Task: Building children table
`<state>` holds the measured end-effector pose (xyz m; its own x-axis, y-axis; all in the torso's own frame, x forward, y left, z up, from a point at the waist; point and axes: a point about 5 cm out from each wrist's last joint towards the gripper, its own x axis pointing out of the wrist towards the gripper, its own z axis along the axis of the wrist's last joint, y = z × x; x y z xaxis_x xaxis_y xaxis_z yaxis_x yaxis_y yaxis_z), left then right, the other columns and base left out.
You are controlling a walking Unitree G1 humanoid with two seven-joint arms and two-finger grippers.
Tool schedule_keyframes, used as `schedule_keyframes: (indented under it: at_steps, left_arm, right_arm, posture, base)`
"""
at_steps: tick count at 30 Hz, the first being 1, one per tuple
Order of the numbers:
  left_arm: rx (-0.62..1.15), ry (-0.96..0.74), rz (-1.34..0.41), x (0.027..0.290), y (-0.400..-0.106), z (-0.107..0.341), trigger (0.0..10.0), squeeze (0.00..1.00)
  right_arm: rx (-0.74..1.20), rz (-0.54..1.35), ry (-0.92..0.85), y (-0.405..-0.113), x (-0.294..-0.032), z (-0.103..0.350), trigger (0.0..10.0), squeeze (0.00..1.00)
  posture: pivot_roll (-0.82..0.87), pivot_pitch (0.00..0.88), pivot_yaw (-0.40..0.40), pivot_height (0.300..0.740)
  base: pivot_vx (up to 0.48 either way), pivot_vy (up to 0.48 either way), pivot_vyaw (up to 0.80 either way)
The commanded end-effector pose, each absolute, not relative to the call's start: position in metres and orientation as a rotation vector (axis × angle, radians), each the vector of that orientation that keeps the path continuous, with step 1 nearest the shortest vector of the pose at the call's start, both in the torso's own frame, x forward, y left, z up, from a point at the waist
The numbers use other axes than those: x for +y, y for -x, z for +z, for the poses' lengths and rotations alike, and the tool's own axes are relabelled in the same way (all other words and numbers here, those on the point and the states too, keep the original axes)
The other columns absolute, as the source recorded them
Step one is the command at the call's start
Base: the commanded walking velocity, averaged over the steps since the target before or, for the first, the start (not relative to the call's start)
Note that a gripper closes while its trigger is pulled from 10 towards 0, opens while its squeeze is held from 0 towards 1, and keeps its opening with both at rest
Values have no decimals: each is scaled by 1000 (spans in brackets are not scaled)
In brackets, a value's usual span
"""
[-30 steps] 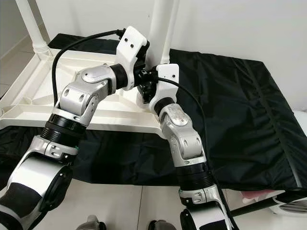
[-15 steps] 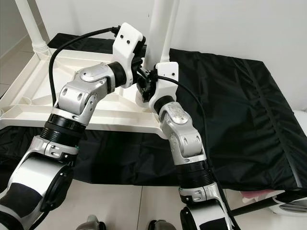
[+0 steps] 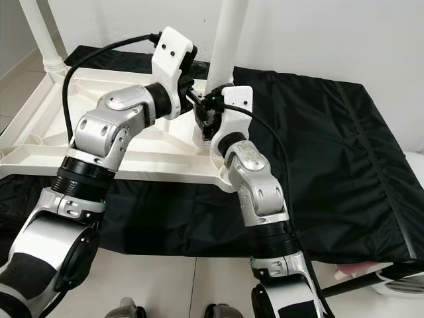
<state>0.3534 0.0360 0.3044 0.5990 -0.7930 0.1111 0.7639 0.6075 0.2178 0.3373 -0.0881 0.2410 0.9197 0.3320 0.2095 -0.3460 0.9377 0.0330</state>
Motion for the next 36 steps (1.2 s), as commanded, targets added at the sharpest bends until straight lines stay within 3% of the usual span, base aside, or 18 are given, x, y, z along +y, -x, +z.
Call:
schedule_keyframes:
  at_steps: [1,25,36]
  left_arm:
    - [-217,-163,-961,35,-348,307,10000,0]
    - [-174,-173,-999,50,-340,293,10000,0]
    - [-99,-241,-983,52,-335,260,10000,0]
  right_arm:
    - [-210,308,-84,-341,-98,243,10000,0]
    - [-232,144,-89,-352,-134,245,10000,0]
    - [-235,114,-25,-351,-160,244,10000,0]
  posture:
    - [-24,67,-69,740]
    - [-23,48,-62,740]
    - [-33,65,-53,740]
  base:
    - [0,0,0]
    - [0,0,0]
    - [0,0,0]
